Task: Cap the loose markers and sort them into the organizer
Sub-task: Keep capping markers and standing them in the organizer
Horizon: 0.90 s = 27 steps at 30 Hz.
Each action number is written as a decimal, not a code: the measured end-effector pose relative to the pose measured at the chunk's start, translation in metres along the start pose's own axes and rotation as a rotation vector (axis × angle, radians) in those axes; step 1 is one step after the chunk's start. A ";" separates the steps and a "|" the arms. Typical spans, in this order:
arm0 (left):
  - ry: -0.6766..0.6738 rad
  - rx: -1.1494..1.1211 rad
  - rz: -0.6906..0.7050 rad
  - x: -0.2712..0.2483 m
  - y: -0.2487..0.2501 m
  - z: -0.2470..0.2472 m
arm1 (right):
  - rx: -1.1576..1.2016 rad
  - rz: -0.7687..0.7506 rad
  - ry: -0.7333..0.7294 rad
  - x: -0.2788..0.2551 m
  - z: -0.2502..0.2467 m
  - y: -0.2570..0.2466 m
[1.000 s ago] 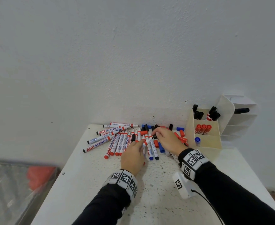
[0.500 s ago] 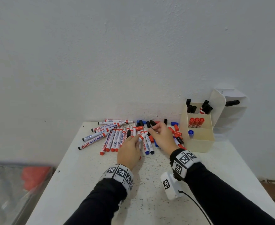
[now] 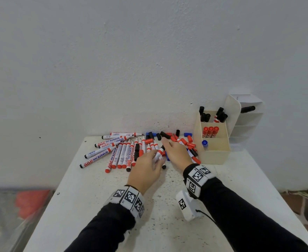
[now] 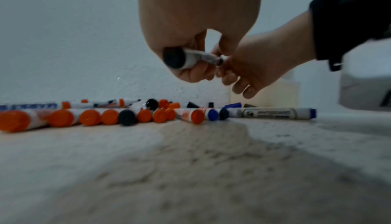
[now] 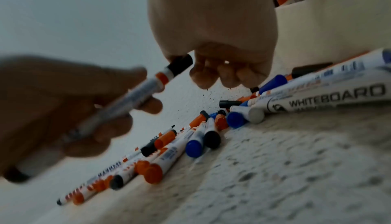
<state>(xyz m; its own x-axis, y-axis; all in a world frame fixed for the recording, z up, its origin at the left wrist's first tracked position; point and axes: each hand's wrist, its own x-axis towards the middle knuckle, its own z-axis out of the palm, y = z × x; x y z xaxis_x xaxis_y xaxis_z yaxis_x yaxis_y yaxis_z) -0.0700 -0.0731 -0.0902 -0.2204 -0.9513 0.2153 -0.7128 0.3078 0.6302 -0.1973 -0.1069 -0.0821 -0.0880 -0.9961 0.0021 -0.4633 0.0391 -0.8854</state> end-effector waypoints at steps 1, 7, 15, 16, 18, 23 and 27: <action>-0.011 0.059 0.000 -0.001 0.003 -0.001 | -0.033 0.004 -0.018 -0.001 0.001 -0.002; -0.220 -0.095 -0.136 -0.003 0.021 -0.015 | 0.115 -0.042 -0.104 -0.013 0.003 -0.010; -0.312 -0.860 -0.322 0.003 0.043 -0.019 | 0.199 -0.179 -0.047 -0.018 -0.013 -0.033; -0.269 -0.812 -0.281 0.005 0.044 -0.019 | 0.163 -0.220 -0.019 -0.018 -0.017 -0.038; -0.195 -0.587 -0.198 0.008 0.043 -0.019 | 0.107 -0.305 0.039 -0.018 -0.029 -0.049; -0.178 0.126 -0.241 0.018 0.006 -0.012 | 0.059 -0.547 0.482 -0.022 -0.090 -0.078; -0.309 0.420 -0.314 0.020 -0.001 -0.009 | -0.009 -0.567 0.734 -0.014 -0.142 -0.069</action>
<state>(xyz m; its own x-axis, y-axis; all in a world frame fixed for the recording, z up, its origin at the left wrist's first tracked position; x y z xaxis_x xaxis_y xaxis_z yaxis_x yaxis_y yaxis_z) -0.0679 -0.0920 -0.0794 -0.0955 -0.9753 -0.1990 -0.9630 0.0399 0.2665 -0.2892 -0.0842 0.0447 -0.3810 -0.5668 0.7304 -0.6142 -0.4354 -0.6582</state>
